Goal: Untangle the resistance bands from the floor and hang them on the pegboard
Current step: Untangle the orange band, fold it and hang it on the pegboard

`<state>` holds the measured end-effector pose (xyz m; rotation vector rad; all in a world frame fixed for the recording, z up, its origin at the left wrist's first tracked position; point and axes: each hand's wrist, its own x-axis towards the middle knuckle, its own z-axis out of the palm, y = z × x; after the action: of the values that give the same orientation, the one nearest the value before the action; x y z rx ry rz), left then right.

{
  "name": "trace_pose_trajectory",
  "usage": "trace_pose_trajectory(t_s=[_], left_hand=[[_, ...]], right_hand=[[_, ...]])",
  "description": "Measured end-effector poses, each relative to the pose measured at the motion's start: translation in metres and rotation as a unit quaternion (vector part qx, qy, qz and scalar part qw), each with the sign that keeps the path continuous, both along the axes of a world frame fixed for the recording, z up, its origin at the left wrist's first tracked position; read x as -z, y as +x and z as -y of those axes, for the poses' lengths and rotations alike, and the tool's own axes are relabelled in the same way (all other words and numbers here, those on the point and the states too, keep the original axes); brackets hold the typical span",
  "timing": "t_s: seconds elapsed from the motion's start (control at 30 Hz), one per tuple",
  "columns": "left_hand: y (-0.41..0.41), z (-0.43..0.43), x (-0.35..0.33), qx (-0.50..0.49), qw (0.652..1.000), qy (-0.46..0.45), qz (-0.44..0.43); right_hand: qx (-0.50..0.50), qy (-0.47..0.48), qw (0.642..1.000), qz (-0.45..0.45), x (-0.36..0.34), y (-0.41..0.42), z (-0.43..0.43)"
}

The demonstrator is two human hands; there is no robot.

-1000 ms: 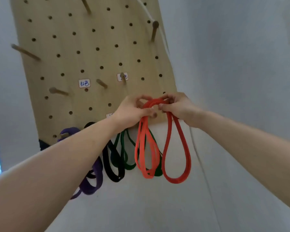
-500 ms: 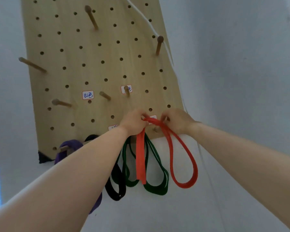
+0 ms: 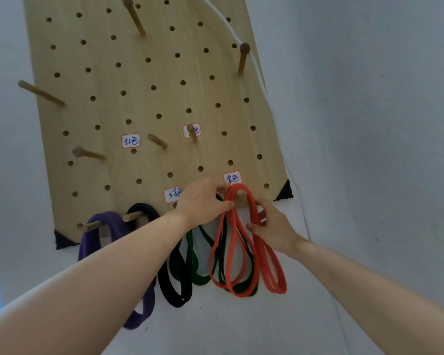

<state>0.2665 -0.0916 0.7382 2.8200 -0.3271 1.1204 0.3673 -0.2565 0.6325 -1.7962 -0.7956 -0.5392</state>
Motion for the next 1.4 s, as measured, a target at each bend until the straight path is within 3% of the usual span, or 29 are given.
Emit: trace_pose_trajectory(t_s=[0.17, 0.4, 0.53, 0.63, 0.83, 0.93, 1.03, 1.1, 1.17, 1.27, 1.4], left_hand=[[0.002, 0.006, 0.008, 0.020, 0.999, 0.006, 0.043], [0.013, 0.009, 0.013, -0.038, 0.993, -0.011, 0.111], [0.013, 0.014, 0.015, -0.096, 0.988, 0.036, 0.114], [0.008, 0.015, 0.010, -0.115, 0.990, 0.058, 0.064], [-0.001, -0.003, 0.008, 0.018, 1.000, 0.010, -0.016], [-0.017, -0.020, 0.023, 0.076, 0.995, -0.037, 0.056], [-0.036, -0.036, 0.048, 0.031, 0.980, -0.077, 0.180], [-0.042, -0.045, 0.068, 0.004, 0.971, -0.108, 0.214], [-0.044, -0.050, 0.087, -0.013, 0.977, -0.104, 0.183], [-0.040, -0.050, 0.107, -0.051, 0.996, -0.028, 0.069], [-0.031, -0.046, 0.110, -0.096, 0.994, 0.049, 0.026]], right_hand=[[-0.013, 0.098, 0.995, -0.004, 0.002, -0.003, -0.003], [0.013, 0.195, 0.974, 0.110, -0.027, -0.018, 0.011], [0.029, 0.129, 0.979, 0.157, -0.051, -0.007, 0.008], [0.075, 0.050, 0.989, 0.121, -0.056, 0.010, 0.009], [0.065, -0.005, 0.997, 0.042, -0.042, 0.012, 0.011], [0.049, -0.011, 0.999, 0.018, -0.021, -0.003, 0.006], [0.063, 0.054, 0.995, 0.053, 0.002, -0.030, -0.004], [0.090, 0.035, 0.989, 0.115, 0.016, -0.047, -0.012], [0.105, -0.056, 0.974, 0.190, 0.028, -0.049, -0.022], [0.152, -0.178, 0.943, 0.236, 0.037, -0.035, -0.038], [0.210, -0.227, 0.920, 0.240, 0.033, -0.032, -0.051]])
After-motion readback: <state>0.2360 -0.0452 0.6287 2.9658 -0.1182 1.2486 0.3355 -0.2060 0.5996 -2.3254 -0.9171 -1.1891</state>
